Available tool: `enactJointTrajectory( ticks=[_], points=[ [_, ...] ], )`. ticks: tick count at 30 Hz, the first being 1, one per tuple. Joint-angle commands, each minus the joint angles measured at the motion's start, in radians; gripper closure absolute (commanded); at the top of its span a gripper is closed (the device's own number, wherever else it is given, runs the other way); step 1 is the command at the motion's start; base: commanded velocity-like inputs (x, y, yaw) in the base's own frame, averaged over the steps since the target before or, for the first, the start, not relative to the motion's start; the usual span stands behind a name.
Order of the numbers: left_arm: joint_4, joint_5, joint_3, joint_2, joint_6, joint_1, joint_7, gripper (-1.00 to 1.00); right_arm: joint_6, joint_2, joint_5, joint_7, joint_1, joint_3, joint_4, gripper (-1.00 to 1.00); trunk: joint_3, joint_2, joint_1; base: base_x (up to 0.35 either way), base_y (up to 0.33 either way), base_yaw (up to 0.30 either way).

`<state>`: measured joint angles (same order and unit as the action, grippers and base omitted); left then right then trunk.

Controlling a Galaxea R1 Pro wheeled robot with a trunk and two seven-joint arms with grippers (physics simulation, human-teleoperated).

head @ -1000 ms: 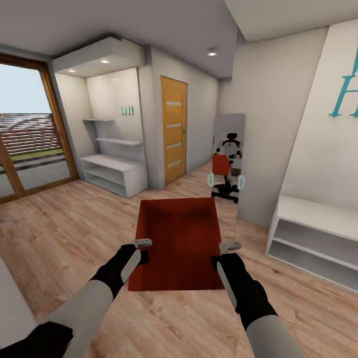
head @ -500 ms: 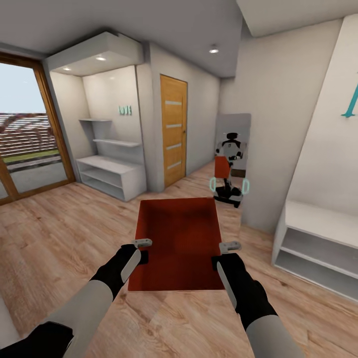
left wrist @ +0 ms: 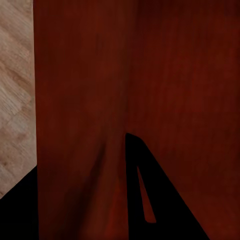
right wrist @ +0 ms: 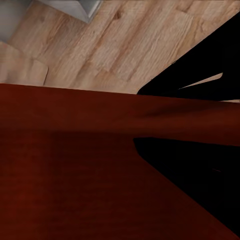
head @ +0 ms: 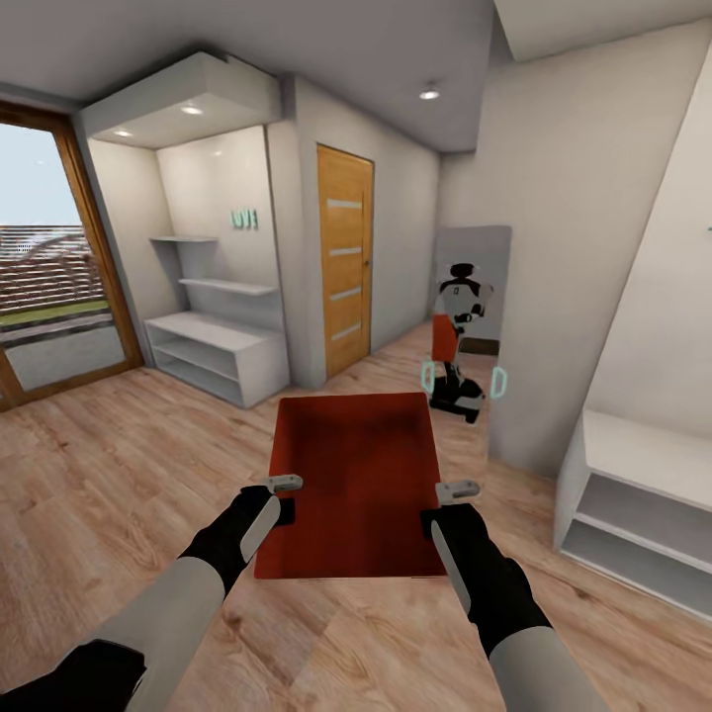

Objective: Move the two storage containers from the living room to the garage. In the garage, place one container on the floor and stack the other container on top of it (either order is fine).

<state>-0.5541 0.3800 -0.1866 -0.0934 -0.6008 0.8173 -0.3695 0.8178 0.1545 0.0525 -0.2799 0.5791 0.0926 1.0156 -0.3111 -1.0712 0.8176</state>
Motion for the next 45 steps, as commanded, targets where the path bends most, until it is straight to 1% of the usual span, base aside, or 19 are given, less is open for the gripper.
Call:
enactJointTrajectory(
  ticks=[1,27,42,45],
  points=[
    [-0.002,-0.026,0.003,-0.022,0.018,0.000,0.002,1.00,-0.005,0.020,-0.039,0.004,-0.001,0.039,-0.002,1.00,0.000,0.000,0.000,0.339,0.000,0.000],
    [-0.002,-0.026,0.003,-0.022,0.018,0.000,0.003,1.00,-0.005,0.020,-0.039,0.003,-0.001,0.039,-0.002,1.00,0.000,0.000,0.000,0.339,0.000,0.002],
    [-0.001,-0.026,0.003,-0.023,0.018,0.000,0.003,1.00,-0.005,0.020,-0.039,0.004,-0.001,0.039,-0.002,1.00,0.000,0.000,0.000,0.339,0.000,0.238],
    [-0.001,-0.026,0.003,-0.023,0.018,0.000,0.003,1.00,-0.005,0.020,-0.039,0.004,-0.001,0.039,-0.002,1.00,0.000,0.000,0.000,0.339,0.000,0.105]
  ],
)
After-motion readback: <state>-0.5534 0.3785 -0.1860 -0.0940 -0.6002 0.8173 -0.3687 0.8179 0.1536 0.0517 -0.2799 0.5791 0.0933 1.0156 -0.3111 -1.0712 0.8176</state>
